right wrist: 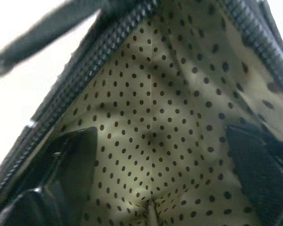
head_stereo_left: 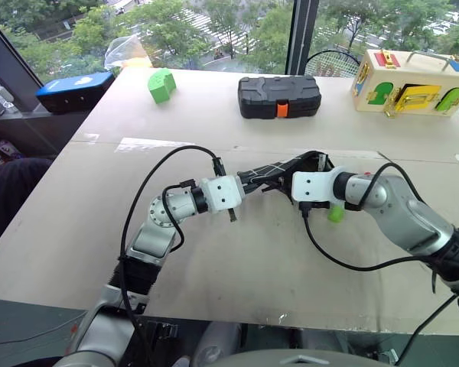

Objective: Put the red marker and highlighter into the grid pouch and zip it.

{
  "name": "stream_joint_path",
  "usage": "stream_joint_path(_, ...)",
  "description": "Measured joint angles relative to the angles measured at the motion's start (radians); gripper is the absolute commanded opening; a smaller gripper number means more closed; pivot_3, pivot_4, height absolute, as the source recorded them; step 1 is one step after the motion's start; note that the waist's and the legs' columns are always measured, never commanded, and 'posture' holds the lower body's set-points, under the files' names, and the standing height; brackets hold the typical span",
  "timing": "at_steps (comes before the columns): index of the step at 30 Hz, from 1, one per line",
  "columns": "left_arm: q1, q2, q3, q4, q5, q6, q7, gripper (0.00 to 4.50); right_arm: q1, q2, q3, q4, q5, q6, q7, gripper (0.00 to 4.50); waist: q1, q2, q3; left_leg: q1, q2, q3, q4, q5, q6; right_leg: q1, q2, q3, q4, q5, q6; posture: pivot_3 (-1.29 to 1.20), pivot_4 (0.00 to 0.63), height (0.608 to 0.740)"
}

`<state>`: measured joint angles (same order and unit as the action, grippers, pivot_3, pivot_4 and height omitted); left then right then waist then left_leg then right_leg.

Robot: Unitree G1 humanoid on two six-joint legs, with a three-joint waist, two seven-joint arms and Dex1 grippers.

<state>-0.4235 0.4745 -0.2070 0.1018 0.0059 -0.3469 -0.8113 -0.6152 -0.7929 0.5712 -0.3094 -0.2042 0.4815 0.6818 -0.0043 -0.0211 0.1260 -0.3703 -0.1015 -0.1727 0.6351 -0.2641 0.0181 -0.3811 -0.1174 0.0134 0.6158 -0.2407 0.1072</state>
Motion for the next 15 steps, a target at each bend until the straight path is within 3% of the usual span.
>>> stream_joint_path(2, -0.003, 0.001, 0.002, 0.009, -0.002, 0.003, 0.003, 0.00, 0.044, 0.037, -0.078, -0.063, 0.067, 0.113, 0.022, 4.45, 0.001, 0.000, 0.000, 0.000, 0.000, 0.000, 0.000, 0.000, 0.000, 0.000, 0.000, 0.000, 0.000, 0.000, 0.000, 0.00, 0.150, 0.740)
stream_joint_path(8, -0.013, 0.019, 0.038, 0.076, 0.003, 0.011, 0.029, 0.00, 0.157, 0.186, -0.490, -0.399, 0.263, 0.634, 0.004, 4.45, 0.019, -0.001, -0.001, 0.000, 0.000, -0.001, 0.000, 0.000, 0.000, 0.000, 0.000, 0.000, 0.000, 0.000, 0.000, 0.00, 0.150, 0.740)
stream_joint_path(15, -0.049, 0.033, 0.042, 0.127, 0.031, -0.012, 0.053, 0.00, 0.183, 0.405, -0.682, -0.553, 0.289, 1.090, -0.155, 4.45, 0.019, -0.001, -0.001, 0.000, -0.001, 0.001, 0.000, 0.000, 0.000, 0.000, -0.001, 0.001, 0.002, 0.000, 0.000, 0.00, 0.150, 0.740)
